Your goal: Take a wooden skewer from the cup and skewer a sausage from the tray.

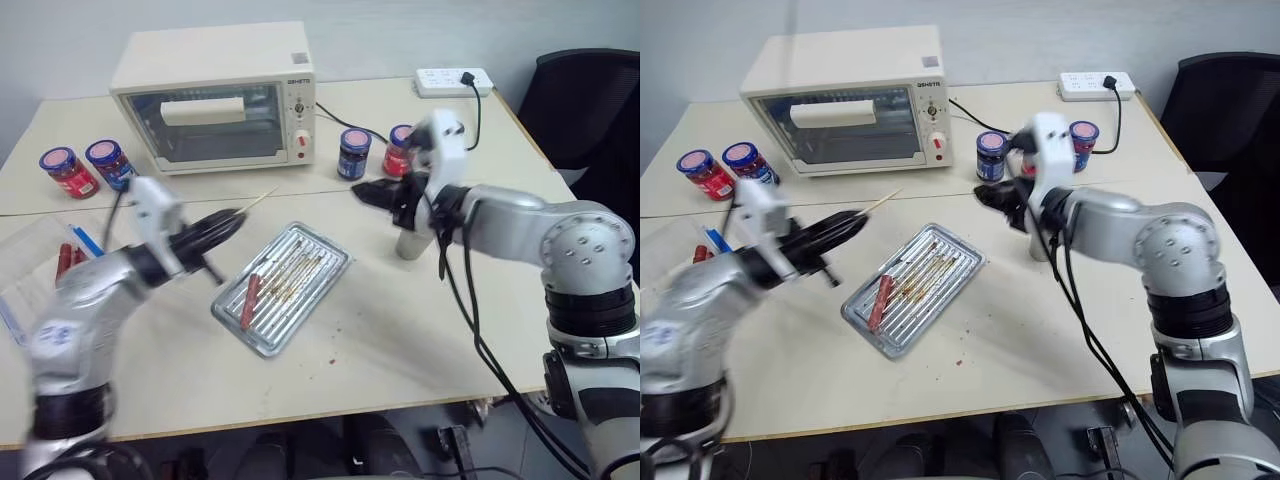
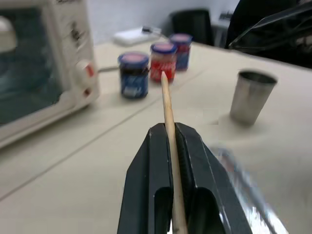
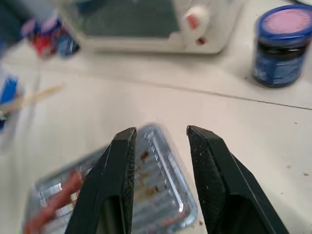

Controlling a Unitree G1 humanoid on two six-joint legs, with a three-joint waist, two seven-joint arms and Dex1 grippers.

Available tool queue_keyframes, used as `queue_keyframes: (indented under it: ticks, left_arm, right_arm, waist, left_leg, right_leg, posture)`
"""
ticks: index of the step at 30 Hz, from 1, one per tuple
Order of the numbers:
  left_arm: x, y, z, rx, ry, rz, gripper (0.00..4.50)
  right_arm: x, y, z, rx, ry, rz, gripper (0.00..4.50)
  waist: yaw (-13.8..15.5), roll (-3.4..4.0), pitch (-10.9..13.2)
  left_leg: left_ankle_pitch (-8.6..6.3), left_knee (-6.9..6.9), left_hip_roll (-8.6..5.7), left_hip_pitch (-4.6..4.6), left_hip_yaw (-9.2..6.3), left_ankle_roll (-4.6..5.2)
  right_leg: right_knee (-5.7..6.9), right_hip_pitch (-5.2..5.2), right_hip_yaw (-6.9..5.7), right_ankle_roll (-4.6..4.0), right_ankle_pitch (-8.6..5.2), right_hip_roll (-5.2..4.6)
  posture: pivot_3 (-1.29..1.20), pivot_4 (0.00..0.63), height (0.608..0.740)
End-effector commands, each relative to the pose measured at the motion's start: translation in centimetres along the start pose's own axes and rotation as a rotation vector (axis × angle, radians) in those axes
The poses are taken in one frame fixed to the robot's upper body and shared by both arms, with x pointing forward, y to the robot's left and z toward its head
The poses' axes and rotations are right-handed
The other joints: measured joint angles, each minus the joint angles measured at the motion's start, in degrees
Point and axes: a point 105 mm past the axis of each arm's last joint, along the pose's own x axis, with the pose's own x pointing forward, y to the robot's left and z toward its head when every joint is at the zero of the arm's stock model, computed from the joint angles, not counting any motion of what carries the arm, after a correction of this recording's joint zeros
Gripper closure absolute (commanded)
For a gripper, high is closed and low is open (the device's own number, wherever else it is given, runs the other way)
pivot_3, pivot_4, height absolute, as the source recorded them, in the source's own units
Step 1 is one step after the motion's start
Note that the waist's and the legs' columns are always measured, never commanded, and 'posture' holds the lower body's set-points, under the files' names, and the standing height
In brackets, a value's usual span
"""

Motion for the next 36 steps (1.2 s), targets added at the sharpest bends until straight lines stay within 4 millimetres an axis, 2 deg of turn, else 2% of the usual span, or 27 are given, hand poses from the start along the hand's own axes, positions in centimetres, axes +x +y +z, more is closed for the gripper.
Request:
queue_keyframes:
  ticks: [1,2,5,9,12,14,18,22,26,29,32,36]
  left_arm:
    - [-3.9,-0.6,1.3,0.033,0.054,-0.029,4.5]
    - [-5.2,-0.6,1.0,0.034,0.097,-0.02,4.5]
    - [-7.1,-0.9,0.7,0.023,0.159,-0.02,4.5]
    - [-8.3,-1.3,0.8,0.03,0.19,-0.006,4.5]
    - [-8.4,-1.1,1.0,0.032,0.164,0.029,4.5]
    - [-8.3,-1.3,1.0,0.033,0.154,0.041,4.5]
    - [-8.2,-1.8,0.8,0.029,0.141,0.059,4.5]
    - [-8.4,-1.8,0.7,0.024,0.141,0.072,4.5]
    - [-8.4,-1.4,0.9,0.026,0.134,0.088,4.5]
    - [-8.3,-1.5,0.7,0.022,0.134,0.087,4.5]
    - [-8.1,-1.5,0.7,0.018,0.137,0.074,4.5]
    - [-7.9,-1.2,0.8,0.019,0.138,0.071,4.5]
  right_arm:
    - [1.1,3.0,-0.6,-0.217,0.01,0.117,2.79]
    - [1.8,3.7,-1.3,-0.241,0.022,0.151,2.79]
    - [3.2,4.9,-2.2,-0.321,0.023,0.217,2.79]
    - [4.3,7.3,-2.9,-0.621,0.007,0.438,2.79]
    - [4.9,7.0,-3.3,-0.72,0.027,0.513,2.79]
    - [5.6,6.4,-3.4,-0.727,0.046,0.515,2.79]
    - [6.0,7.0,-3.4,-0.654,0.05,0.551,2.79]
    - [6.0,8.0,-3.8,-0.64,0.036,0.577,2.11]
    - [6.6,8.0,-4.1,-0.626,0.041,0.544,1.11]
    - [6.9,7.7,-4.7,-0.52,0.08,0.495,1.11]
    - [7.3,8.4,-6.0,-0.275,0.159,0.459,1.11]
    - [7.8,8.7,-6.8,-0.075,0.235,0.398,1.11]
  waist:
    - [0.76,-0.02,0.0]
    - [1.01,-0.03,-0.01]
    - [1.38,-0.05,-0.02]
    - [1.53,-0.05,-0.02]
    - [1.39,-0.07,-0.02]
    - [1.26,-0.08,-0.03]
    - [1.01,-0.08,-0.04]
    - [0.95,-0.09,-0.04]
    - [1.13,-0.09,-0.04]
    - [1.13,-0.09,-0.04]
    - [1.12,-0.11,-0.05]
    - [0.87,-0.11,-0.05]
  left_leg:
    - [-0.01,0.05,-0.07,-0.01,-0.01,0.02]
    - [-0.03,0.06,-0.08,0.0,-0.01,0.05]
    - [-0.04,0.07,-0.16,0.03,-0.01,0.07]
    - [-0.04,0.11,-0.22,0.03,-0.08,0.07]
    - [-0.04,0.09,-0.25,0.04,-0.09,0.07]
    - [-0.04,0.07,-0.25,0.06,-0.1,0.07]
    - [-0.05,0.04,-0.23,0.07,-0.09,0.05]
    - [-0.06,0.01,-0.2,0.07,-0.1,0.01]
    - [-0.06,0.04,-0.23,0.07,-0.09,0.01]
    - [-0.06,0.05,-0.23,0.08,-0.1,0.01]
    - [-0.06,0.05,-0.23,0.09,-0.1,0.01]
    - [-0.04,0.01,-0.22,0.12,-0.11,-0.04]
  right_leg:
    - [-0.08,0.01,-0.01,0.0,0.0,-0.07]
    - [-0.12,0.05,-0.01,0.01,0.0,-0.08]
    - [-0.15,0.06,0.0,0.01,0.01,-0.13]
    - [-0.14,0.09,-0.07,0.01,0.01,-0.19]
    - [-0.13,0.09,-0.07,0.02,0.02,-0.18]
    - [-0.12,0.09,-0.07,0.02,0.02,-0.18]
    - [-0.1,0.06,-0.05,0.02,0.02,-0.17]
    - [-0.09,0.04,-0.06,0.01,0.02,-0.14]
    - [-0.09,0.06,-0.05,0.01,0.02,-0.15]
    - [-0.08,0.06,-0.05,0.0,0.02,-0.15]
    - [-0.08,0.06,-0.05,0.0,0.02,-0.15]
    - [0.0,0.04,-0.05,-0.02,0.01,-0.14]
  posture:
    - [0.0,0.15,0.74]
    - [0.0,0.15,0.74]
    - [0.0,0.15,0.74]
    - [0.0,0.15,0.74]
    - [0.0,0.15,0.74]
    - [0.0,0.15,0.74]
    - [0.0,0.15,0.74]
    - [0.0,0.15,0.74]
    - [0.0,0.15,0.74]
    - [0.0,0.15,0.74]
    - [0.0,0.15,0.74]
    - [0.0,0.15,0.74]
